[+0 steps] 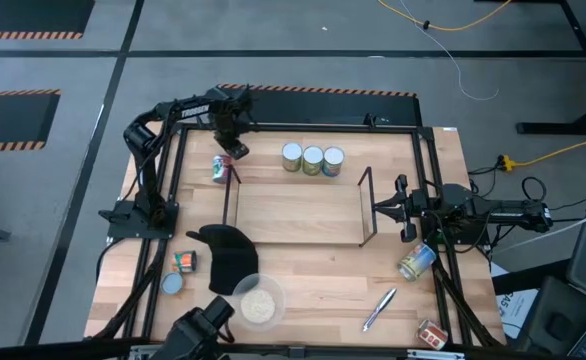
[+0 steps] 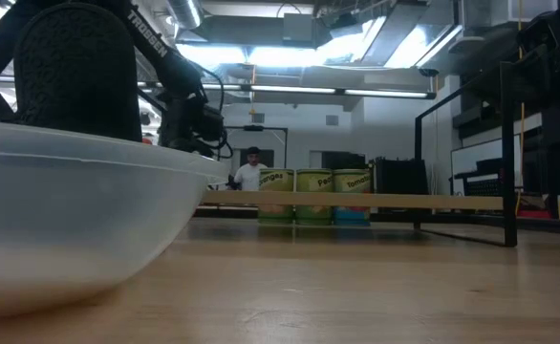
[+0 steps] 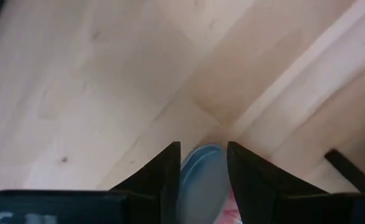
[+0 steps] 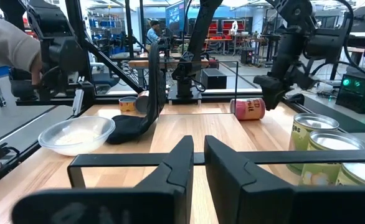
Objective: Pick and place cans onto a shelf
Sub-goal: Put the canned mixed fruit on the shelf
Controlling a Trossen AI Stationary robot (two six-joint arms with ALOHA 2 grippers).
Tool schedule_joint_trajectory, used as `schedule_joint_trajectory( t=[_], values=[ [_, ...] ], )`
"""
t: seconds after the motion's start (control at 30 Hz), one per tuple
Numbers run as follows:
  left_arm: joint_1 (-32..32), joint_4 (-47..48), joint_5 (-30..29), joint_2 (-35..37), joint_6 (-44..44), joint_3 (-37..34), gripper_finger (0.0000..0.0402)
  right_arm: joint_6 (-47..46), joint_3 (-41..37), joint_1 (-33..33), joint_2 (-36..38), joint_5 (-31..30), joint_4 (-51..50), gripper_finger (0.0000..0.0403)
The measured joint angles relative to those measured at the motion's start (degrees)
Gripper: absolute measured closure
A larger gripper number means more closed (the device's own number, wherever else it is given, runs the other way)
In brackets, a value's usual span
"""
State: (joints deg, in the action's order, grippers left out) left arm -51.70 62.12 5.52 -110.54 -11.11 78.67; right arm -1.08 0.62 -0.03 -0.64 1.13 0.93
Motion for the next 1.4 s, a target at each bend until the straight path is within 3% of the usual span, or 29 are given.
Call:
schedule_joint_trajectory(
  t=[0.43,0.73,1.4],
  values=[
    [0.0,4.0,-0.1,0.0,0.0,0.0,0.0274,0.1,0.0,0.0,0.0,0.0,0.0,0.0357],
    [0.0,4.1,-5.3,0.0,0.5,0.0,0.0243,0.1,0.0,0.0,0.0,0.0,0.0,0.0357],
    [0.0,10.0,-4.6,0.0,0.0,0.0,0.0235,0.0,0.0,0.0,0.0,0.0,0.0,0.0357]
  ],
)
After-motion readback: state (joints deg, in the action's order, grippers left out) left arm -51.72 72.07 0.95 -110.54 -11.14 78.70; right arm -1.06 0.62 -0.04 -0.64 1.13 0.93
